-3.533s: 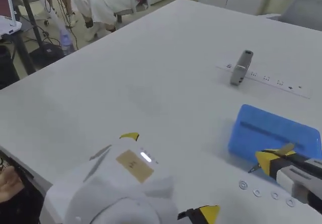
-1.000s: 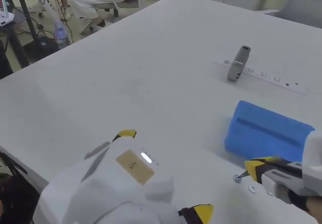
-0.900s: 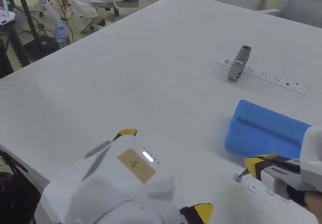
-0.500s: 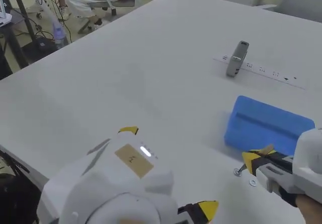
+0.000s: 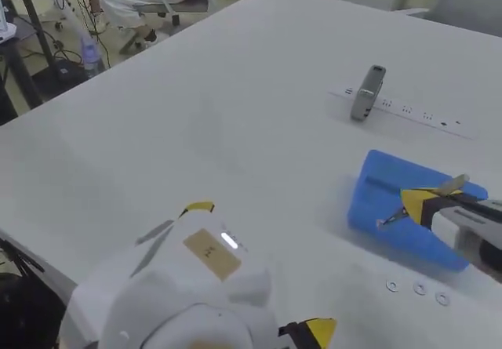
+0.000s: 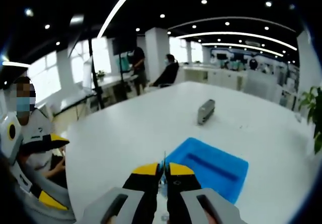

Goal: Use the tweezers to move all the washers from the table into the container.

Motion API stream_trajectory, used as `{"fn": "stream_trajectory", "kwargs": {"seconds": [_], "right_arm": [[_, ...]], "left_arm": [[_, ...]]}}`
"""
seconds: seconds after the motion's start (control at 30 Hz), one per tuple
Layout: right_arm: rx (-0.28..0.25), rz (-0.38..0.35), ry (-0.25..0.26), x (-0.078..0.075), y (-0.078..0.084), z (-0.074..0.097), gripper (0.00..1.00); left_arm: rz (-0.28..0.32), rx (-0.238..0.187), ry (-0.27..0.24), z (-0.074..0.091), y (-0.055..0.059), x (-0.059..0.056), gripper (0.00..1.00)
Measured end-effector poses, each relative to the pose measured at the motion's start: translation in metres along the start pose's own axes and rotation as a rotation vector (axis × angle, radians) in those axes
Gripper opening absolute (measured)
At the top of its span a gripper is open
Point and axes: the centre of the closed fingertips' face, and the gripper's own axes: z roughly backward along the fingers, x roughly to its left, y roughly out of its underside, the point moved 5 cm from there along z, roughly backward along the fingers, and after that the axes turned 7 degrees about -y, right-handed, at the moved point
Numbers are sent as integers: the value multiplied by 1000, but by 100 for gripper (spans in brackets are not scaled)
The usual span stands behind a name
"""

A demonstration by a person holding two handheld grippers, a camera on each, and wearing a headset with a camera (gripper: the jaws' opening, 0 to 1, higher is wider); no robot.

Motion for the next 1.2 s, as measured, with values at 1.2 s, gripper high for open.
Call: {"fn": "stream_trajectory", "kwargs": {"seconds": [1.2], "right_arm": [[118,-38,89,-48,37,-51,3]], "left_arm": [[-24,21,-6,-1,4,1,94]]}}
